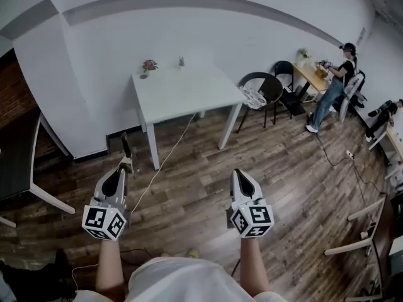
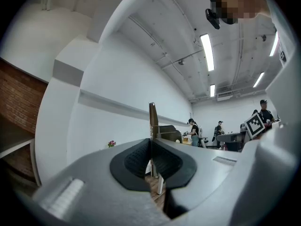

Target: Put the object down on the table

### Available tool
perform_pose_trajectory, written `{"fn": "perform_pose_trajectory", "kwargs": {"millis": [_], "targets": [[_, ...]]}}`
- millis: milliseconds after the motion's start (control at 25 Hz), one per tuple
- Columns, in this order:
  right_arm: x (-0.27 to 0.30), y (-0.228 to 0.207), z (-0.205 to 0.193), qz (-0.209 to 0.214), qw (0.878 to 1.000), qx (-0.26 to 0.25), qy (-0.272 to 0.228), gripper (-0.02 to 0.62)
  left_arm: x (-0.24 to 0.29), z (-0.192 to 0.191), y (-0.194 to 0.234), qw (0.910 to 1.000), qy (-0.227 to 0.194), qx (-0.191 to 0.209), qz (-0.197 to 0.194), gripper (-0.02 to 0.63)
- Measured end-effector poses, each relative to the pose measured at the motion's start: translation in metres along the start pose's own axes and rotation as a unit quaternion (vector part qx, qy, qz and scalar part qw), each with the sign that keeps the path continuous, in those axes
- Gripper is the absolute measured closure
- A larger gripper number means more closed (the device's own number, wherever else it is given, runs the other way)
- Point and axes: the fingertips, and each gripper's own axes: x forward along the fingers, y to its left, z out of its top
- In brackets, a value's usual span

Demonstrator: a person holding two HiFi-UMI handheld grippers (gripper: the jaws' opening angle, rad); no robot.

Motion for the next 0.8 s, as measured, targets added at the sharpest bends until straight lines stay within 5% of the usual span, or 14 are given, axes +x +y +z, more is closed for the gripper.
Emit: {"fn": "perform_pose_trajectory", "kwargs": {"millis": [800], "targets": [[-0.005, -0.012, -0.018, 0.011, 1.000, 0.001, 0.014, 0.592, 0.006, -0.017, -0.024, 0.9998, 0.017, -0.002, 0.001, 0.594]]}}
